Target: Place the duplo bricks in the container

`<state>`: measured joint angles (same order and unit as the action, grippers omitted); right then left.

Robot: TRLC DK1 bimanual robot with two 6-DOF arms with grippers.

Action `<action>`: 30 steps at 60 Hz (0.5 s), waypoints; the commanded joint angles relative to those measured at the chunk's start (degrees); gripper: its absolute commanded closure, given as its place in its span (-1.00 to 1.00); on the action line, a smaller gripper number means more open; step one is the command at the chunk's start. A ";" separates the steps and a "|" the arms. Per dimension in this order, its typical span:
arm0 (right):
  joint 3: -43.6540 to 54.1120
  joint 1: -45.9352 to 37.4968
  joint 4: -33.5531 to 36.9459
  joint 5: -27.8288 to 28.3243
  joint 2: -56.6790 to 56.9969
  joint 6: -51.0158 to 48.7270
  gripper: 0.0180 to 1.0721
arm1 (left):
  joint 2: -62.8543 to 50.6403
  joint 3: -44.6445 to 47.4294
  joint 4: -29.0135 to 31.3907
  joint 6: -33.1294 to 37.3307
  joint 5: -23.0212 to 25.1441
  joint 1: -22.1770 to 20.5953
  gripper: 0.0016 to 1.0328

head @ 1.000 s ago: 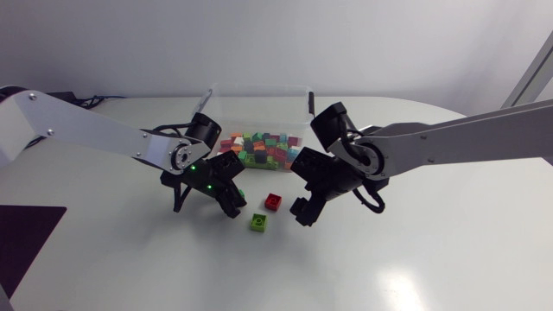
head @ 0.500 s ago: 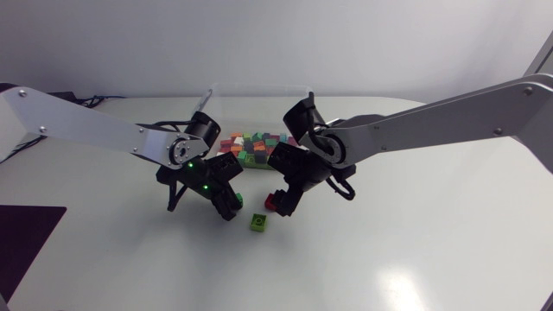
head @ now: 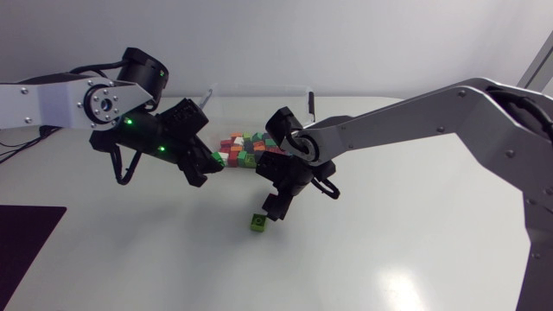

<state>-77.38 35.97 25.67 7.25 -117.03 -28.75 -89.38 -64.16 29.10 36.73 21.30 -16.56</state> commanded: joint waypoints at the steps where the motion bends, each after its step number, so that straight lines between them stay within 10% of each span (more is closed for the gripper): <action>1: -1.89 0.60 1.31 -0.39 -2.23 -0.87 -0.39 | 2.28 -0.53 1.22 1.06 1.20 0.56 0.47; 17: -3.65 0.16 3.33 -0.39 -3.99 -0.51 0.64 | 2.64 -5.89 1.04 -3.33 4.45 2.85 0.47; 30: -0.84 -0.19 4.12 -0.39 1.28 0.28 0.70 | -3.43 -12.22 -5.55 -12.12 5.86 4.52 0.46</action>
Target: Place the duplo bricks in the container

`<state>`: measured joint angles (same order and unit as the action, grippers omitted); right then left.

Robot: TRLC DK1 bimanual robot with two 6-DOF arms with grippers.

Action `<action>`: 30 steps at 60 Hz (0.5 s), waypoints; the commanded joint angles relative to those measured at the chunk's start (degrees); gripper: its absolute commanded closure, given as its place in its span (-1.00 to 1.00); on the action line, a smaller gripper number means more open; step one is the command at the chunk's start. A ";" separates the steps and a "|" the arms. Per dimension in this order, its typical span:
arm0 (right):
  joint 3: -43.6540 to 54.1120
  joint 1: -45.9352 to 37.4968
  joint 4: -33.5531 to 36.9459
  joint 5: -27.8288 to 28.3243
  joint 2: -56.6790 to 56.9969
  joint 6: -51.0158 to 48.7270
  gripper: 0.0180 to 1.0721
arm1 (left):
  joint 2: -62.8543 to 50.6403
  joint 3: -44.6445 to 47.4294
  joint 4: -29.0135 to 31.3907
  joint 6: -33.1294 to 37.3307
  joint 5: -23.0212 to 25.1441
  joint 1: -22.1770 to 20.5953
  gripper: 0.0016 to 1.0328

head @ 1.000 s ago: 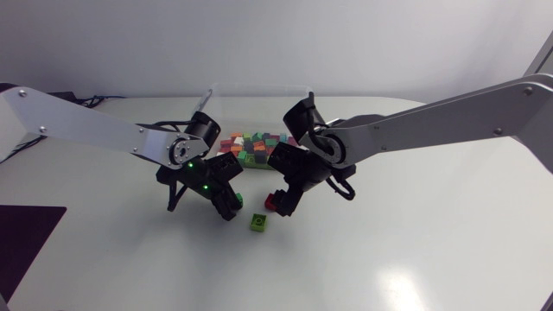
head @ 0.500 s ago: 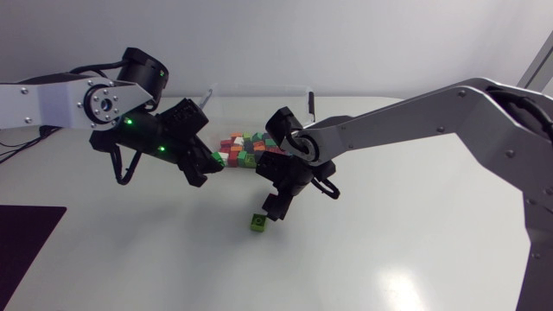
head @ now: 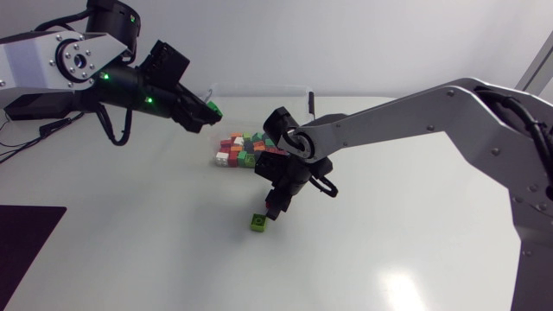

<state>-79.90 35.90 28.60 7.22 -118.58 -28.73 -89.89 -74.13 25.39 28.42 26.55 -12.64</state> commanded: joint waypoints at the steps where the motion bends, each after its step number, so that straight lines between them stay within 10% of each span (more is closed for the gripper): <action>1: 1.94 -0.22 1.20 -0.37 3.80 0.34 0.70 | -3.54 -2.60 -3.15 -4.87 0.61 0.60 0.46; 30: 2.03 -2.59 6.73 -0.37 17.42 1.40 0.70 | -18.13 -13.59 -15.10 -17.26 -1.67 0.43 0.36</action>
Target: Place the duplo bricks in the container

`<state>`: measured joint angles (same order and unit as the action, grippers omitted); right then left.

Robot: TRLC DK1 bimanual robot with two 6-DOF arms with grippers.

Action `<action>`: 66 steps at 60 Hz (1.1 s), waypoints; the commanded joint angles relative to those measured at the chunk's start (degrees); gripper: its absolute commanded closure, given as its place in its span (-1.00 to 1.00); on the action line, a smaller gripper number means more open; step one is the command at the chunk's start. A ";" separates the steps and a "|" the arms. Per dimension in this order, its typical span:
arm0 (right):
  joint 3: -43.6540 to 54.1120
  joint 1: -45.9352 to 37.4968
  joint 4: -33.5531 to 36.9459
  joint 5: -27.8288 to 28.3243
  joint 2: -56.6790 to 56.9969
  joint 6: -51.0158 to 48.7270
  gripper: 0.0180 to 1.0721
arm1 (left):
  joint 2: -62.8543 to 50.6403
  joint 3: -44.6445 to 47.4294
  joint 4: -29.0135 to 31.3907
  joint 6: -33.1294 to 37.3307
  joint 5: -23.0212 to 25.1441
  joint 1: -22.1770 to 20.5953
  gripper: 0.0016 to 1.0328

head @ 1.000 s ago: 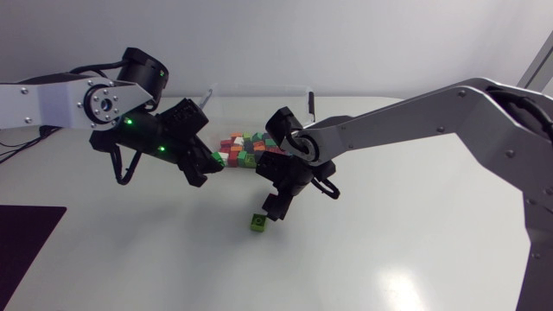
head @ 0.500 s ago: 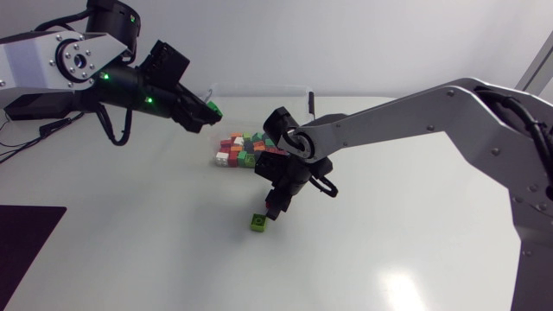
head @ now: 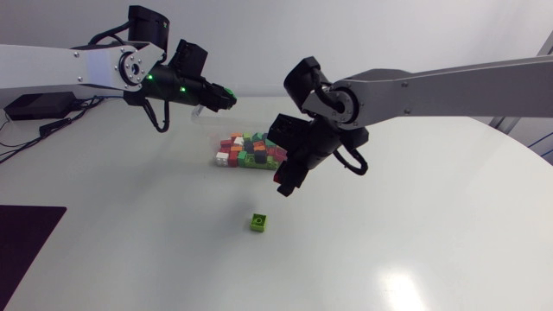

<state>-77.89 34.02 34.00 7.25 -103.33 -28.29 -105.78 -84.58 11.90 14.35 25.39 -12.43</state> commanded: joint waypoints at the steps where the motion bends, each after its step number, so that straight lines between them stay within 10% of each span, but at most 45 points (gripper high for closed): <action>1: -0.16 -0.89 1.51 -0.39 2.78 0.96 0.70 | -2.24 -3.23 -1.62 -3.19 -0.51 0.21 0.36; 5: -1.21 -1.50 1.95 -0.30 4.28 1.22 0.70 | -4.26 -4.99 -2.76 -4.86 -3.50 0.12 0.06; 11: -3.32 -2.99 2.21 -0.30 5.68 1.93 0.70 | -4.17 -3.67 -6.45 -5.74 -5.79 0.12 -0.93; 42: -15.10 -6.60 -2.97 0.49 3.22 7.55 0.70 | 20.70 22.96 -1.44 15.80 -2.54 -1.90 -0.91; 66: -18.53 -7.30 -11.76 0.40 -4.07 11.59 0.70 | 19.20 32.37 5.15 34.61 0.01 -12.62 -0.91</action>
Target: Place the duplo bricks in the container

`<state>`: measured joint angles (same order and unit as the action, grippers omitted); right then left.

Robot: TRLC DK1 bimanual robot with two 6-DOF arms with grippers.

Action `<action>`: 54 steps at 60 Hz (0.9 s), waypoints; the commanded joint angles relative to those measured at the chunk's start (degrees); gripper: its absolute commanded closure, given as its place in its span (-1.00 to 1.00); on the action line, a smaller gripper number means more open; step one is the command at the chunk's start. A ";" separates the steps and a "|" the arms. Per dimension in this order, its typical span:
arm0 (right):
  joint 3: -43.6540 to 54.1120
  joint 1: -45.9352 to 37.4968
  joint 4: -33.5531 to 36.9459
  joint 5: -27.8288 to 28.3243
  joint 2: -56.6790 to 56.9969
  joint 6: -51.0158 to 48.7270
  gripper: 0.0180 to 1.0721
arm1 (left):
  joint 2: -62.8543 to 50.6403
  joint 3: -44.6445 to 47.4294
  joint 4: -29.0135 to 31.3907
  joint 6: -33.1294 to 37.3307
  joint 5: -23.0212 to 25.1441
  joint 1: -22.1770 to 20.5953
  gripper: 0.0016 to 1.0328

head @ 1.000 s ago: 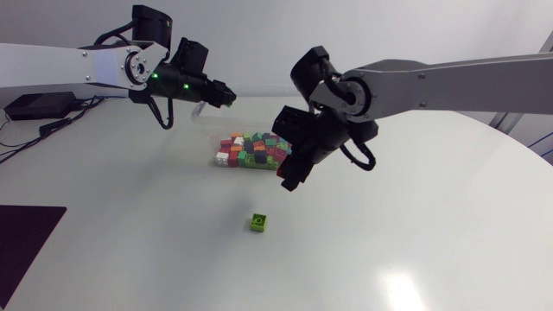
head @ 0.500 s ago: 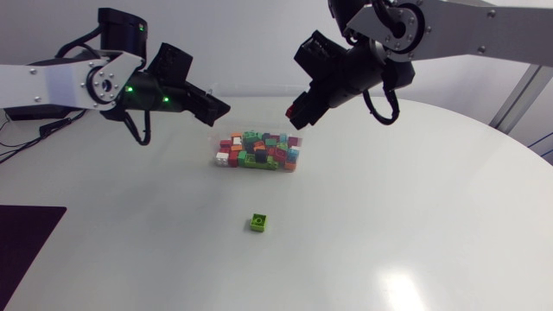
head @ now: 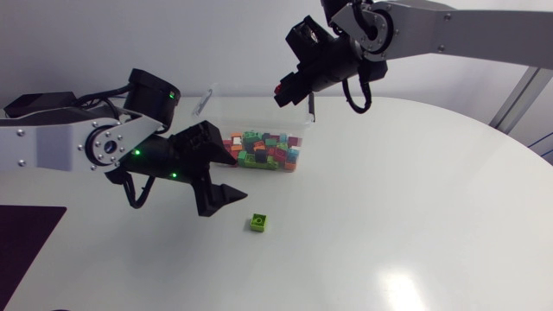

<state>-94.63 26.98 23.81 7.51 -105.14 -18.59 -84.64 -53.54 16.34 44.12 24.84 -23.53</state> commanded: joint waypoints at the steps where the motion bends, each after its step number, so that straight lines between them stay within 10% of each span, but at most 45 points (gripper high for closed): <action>1: -1.96 -0.26 -2.10 0.14 -2.70 2.24 0.70 | -2.63 1.33 1.15 6.07 0.56 -2.05 -0.91; 23: -3.19 0.53 -12.74 -5.40 -9.91 4.70 0.55 | -16.17 -4.21 8.97 19.43 0.56 -5.39 -0.89; 30: -3.72 0.79 -14.23 -7.95 -10.78 4.88 -0.96 | -20.12 -8.86 12.23 21.01 0.21 -5.30 -0.89; 54: 9.02 -1.41 -18.80 -7.68 4.24 4.79 -0.93 | -28.83 -19.67 20.14 24.26 -4.45 -6.62 -0.80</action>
<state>-89.10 26.26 6.72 -0.05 -105.73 -14.94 -111.46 -70.96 35.14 66.08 20.95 -29.61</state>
